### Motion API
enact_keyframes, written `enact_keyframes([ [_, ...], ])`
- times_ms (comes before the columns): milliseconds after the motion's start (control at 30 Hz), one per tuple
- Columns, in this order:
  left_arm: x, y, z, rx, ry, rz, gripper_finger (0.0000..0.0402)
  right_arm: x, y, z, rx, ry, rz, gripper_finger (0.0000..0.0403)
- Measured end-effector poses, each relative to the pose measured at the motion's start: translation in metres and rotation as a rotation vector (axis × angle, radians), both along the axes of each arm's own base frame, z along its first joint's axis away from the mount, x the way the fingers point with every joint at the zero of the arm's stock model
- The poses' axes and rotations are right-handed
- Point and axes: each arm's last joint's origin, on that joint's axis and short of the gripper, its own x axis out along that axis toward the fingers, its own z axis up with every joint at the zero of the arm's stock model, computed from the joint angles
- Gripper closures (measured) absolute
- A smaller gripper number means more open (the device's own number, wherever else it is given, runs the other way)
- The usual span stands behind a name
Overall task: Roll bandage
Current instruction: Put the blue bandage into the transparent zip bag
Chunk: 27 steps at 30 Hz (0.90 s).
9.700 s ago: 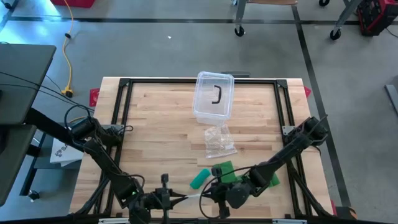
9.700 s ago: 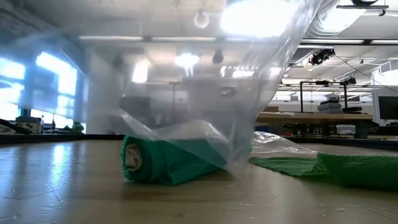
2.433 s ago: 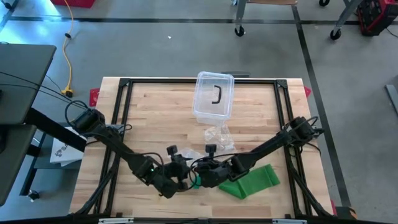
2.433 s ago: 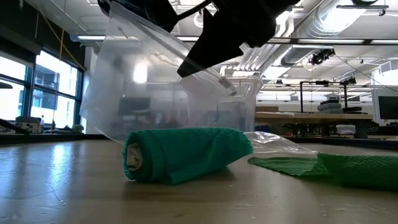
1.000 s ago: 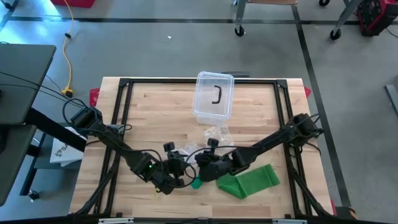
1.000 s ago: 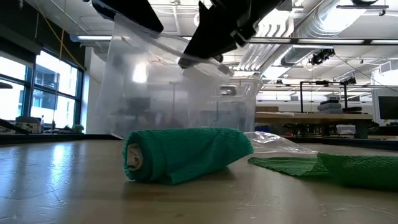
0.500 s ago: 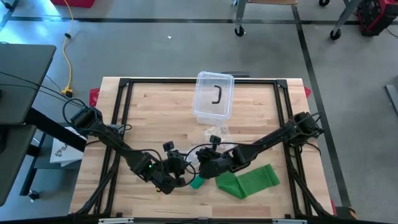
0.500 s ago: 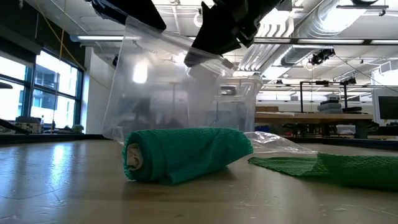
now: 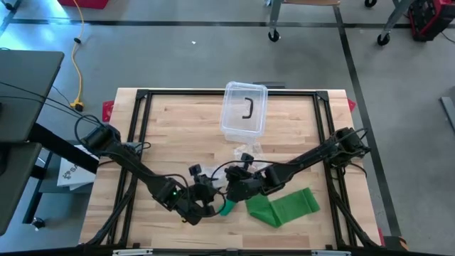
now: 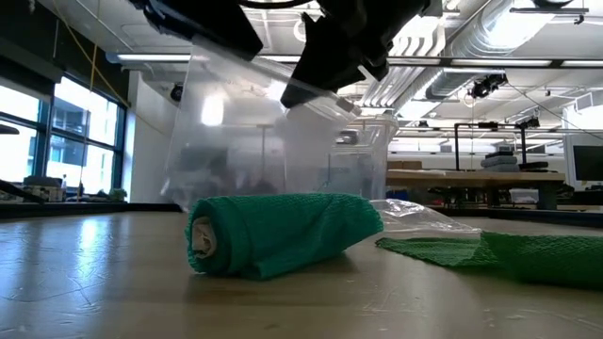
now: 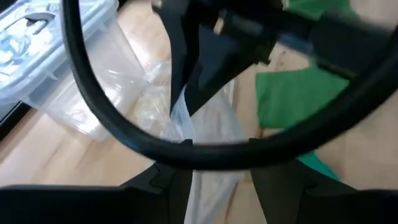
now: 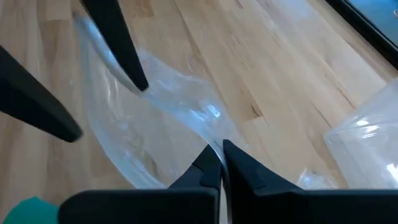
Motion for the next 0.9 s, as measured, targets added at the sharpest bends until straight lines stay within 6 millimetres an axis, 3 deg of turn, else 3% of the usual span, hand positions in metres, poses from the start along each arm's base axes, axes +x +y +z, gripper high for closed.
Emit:
enact_keyframes([
  [367,0.004,0.004,-0.007,0.091,-0.040,0.086,0.0254,-0.004,0.014,0.001,-0.140,0.056,0.168,0.0403],
  [667,0.001,0.017,-0.017,-0.127,0.058,0.173,0.0302,-0.005,0.019,0.001,-0.233,0.105,0.294,0.0403],
  [900,0.005,0.013,-0.018,-0.307,0.113,0.116,0.0330,-0.001,0.025,-0.008,-0.228,0.137,0.467,0.0403],
])
